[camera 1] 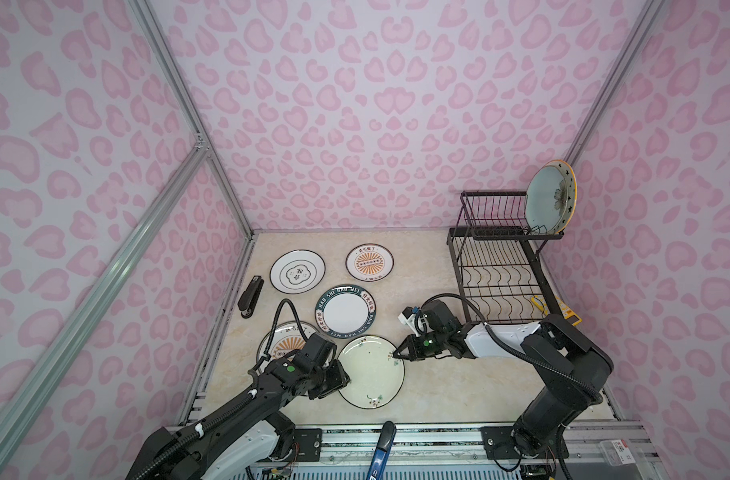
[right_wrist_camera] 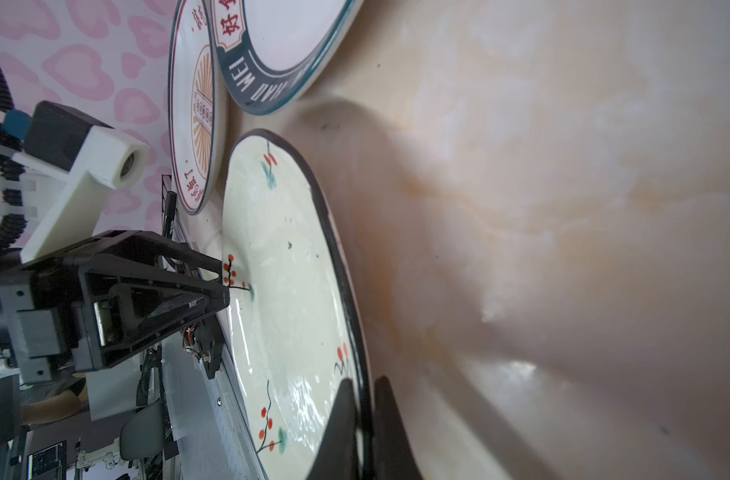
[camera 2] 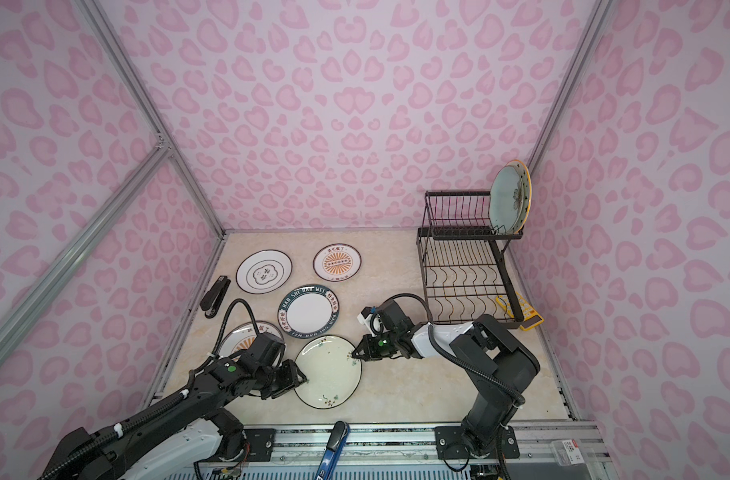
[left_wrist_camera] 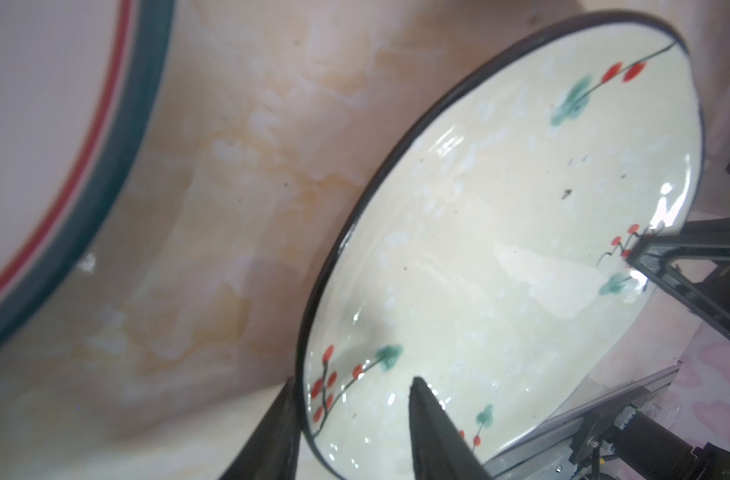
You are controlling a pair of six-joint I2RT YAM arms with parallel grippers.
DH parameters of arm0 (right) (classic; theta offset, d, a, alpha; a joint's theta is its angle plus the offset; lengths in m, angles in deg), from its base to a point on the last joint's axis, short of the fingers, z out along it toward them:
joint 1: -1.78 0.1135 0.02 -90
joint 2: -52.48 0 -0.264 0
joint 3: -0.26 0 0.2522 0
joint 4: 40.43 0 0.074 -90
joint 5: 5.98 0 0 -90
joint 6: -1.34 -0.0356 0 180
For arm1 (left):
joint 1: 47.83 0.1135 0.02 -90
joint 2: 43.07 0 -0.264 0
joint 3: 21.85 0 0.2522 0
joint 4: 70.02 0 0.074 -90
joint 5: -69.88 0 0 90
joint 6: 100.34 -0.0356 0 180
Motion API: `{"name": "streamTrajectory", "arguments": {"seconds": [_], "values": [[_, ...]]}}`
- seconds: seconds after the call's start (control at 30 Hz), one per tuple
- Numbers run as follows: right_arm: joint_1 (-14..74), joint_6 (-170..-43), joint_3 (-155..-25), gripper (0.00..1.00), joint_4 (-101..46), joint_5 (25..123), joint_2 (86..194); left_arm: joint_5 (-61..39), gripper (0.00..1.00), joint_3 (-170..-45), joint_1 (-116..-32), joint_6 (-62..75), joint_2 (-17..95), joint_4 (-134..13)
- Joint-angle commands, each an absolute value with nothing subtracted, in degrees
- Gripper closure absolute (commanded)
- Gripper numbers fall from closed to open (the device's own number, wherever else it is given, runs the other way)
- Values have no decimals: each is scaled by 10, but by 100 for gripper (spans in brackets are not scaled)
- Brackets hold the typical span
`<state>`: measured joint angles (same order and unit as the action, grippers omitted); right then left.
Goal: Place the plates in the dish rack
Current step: 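Grip the cream berry plate's rim with the right gripper while the left grips opposite, then slide the cream berry plate farther from the robot with both grippers and tilt it up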
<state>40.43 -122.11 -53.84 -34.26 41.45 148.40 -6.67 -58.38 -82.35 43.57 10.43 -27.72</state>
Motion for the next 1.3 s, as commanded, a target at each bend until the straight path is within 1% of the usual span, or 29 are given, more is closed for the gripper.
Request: {"name": "streamTrajectory", "arguments": {"seconds": [0.0,0.1,0.27,0.53,0.63,0.7,0.8,0.97,1.27], "values": [[394,-1201,-536,100,-329,410,1469,-70,52,-603,-824,423,105,-316],[375,-1190,-529,100,-311,410,1450,-80,49,-620,-824,415,105,-310],[340,-1177,-520,100,-285,404,1417,-97,48,-646,-823,403,116,-320],[289,-1164,-510,100,-244,421,1382,-102,48,-720,-810,348,212,-360],[269,-1163,-505,100,-234,441,1371,-45,49,-763,-789,308,266,-376],[256,-1164,-506,100,-229,451,1369,-43,52,-804,-780,281,306,-350],[238,-1170,-509,100,-234,454,1372,-37,52,-843,-772,255,348,-341],[221,-1196,-524,100,-267,444,1380,16,53,-855,-758,255,390,-398],[202,-1259,-555,100,-320,424,1405,59,54,-888,-747,262,434,-437]]}}
